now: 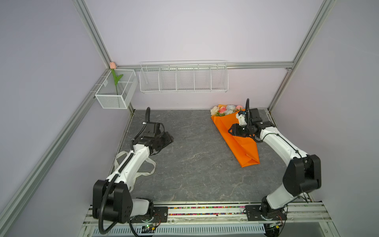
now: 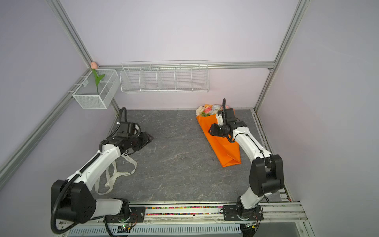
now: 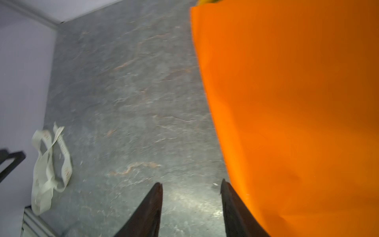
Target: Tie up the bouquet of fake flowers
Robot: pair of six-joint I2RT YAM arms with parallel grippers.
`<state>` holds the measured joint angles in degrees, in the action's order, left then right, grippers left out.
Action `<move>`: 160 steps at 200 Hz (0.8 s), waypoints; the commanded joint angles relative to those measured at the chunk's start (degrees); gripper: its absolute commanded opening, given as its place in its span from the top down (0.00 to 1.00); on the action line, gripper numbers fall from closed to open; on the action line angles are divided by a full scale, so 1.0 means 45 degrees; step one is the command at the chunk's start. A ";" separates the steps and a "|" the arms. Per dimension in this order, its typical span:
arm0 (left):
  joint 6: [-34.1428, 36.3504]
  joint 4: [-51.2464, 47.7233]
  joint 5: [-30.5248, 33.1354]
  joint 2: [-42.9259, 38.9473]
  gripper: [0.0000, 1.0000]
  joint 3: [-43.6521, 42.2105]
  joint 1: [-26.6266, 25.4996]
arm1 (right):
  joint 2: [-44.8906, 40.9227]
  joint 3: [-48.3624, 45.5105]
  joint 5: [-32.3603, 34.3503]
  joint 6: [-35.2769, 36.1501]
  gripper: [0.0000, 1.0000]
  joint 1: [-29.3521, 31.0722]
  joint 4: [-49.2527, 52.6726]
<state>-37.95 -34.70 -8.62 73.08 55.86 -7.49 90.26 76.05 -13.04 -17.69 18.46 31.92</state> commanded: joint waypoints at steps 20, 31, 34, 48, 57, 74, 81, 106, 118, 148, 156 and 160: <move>0.0508 -0.2275 0.1291 -0.2038 0.35 -0.2776 0.3225 | 0.0411 -0.0084 0.0690 0.0060 0.49 0.3287 -0.0135; 0.0544 -0.1821 0.0782 -0.2018 0.35 -0.3180 0.3364 | 0.0885 0.0324 0.0731 0.0111 0.49 0.3942 0.0077; 0.0575 -0.1706 0.0566 -0.1925 0.35 -0.3211 0.3378 | 0.1008 0.0438 0.0798 0.0105 0.49 0.4103 0.0158; 0.0651 -0.1627 -0.0097 -0.1333 0.35 -0.3134 0.3379 | 0.1458 0.0817 0.0914 0.0015 0.49 0.4672 0.0293; 0.0557 -0.1873 0.0190 -0.0856 0.35 -0.2965 0.3368 | 0.1624 0.0934 0.0816 -0.0042 0.49 0.4932 0.0232; 0.0685 -0.2027 0.0598 0.0167 0.37 -0.2789 0.3381 | 0.1843 0.1027 0.0704 -0.0295 0.49 0.5192 0.0126; 0.0789 -0.1784 0.0394 0.0537 0.37 -0.2824 0.3390 | 0.1889 0.1030 0.0631 -0.0341 0.49 0.5257 0.0067; 0.0831 -0.0730 -0.0701 0.1475 0.44 -0.2841 0.3373 | 0.1967 0.0919 0.0575 -0.0499 0.49 0.5327 0.0038; 0.0688 -0.0347 -0.0979 0.1643 0.45 -0.2789 0.3375 | 0.1992 0.0858 0.0540 -0.0524 0.49 0.5342 0.0091; 0.0737 0.0097 -0.1054 0.2135 0.51 -0.2574 0.3376 | 0.1934 0.0553 0.0556 -0.0668 0.49 0.5346 0.0127; 0.0778 0.0149 -0.1020 0.2372 0.51 -0.2548 0.3384 | 0.1915 0.0479 0.0532 -0.0678 0.49 0.5342 0.0133; 0.0796 0.0137 -0.1032 0.2507 0.51 -0.2484 0.3389 | 0.1897 0.0464 0.0534 -0.0692 0.49 0.5336 0.0133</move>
<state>-35.29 -36.10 -12.25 81.82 42.65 7.51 99.02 78.96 -10.28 -19.92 42.26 32.08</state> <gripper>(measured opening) 0.488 0.506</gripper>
